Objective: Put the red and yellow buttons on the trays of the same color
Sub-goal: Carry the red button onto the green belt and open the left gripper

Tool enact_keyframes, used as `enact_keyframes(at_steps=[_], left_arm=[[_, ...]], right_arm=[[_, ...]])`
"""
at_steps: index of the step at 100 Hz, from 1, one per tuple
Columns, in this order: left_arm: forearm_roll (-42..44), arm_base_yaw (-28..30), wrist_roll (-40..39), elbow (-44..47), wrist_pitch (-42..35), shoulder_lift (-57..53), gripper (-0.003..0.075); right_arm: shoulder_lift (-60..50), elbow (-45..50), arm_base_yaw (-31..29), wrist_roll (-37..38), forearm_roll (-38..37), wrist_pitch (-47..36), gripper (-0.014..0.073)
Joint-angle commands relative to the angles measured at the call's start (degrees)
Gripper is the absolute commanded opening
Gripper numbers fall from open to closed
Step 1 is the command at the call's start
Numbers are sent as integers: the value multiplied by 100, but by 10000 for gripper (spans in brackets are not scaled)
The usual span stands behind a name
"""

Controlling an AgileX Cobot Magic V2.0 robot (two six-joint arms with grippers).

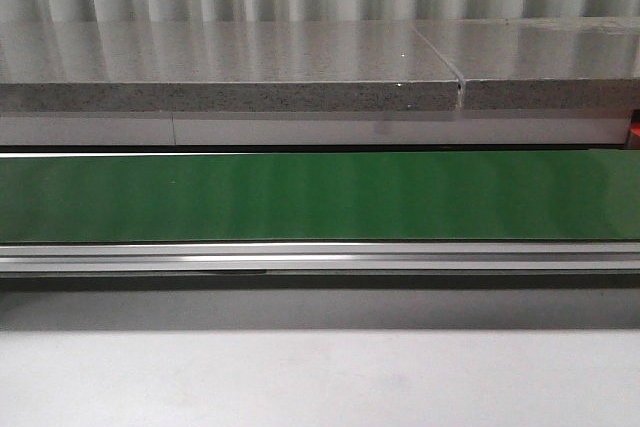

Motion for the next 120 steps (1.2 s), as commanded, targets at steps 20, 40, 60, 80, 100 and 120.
enact_keyframes(at_steps=[20,40,60,80,100,120], left_arm=[[-6,-72,27,-644,-246,827,-20],[-6,-72,27,-786,60,1140,34],[-6,-82,27,-811,197,1140,437],[-20,-131,67,-811,230,1015,619],[-116,-244,176,-835,267,514,619],[-238,-327,180,-845,302,-269,619]], right_arm=[[-95,12,6,-25,-43,-458,-67],[-95,12,6,-25,-43,-458,-67],[-95,12,6,-25,-43,-458,-67],[-95,12,6,-25,-43,-458,-67],[-95,12,6,-25,-43,-458,-67],[-95,12,6,-25,-43,-458,-67]])
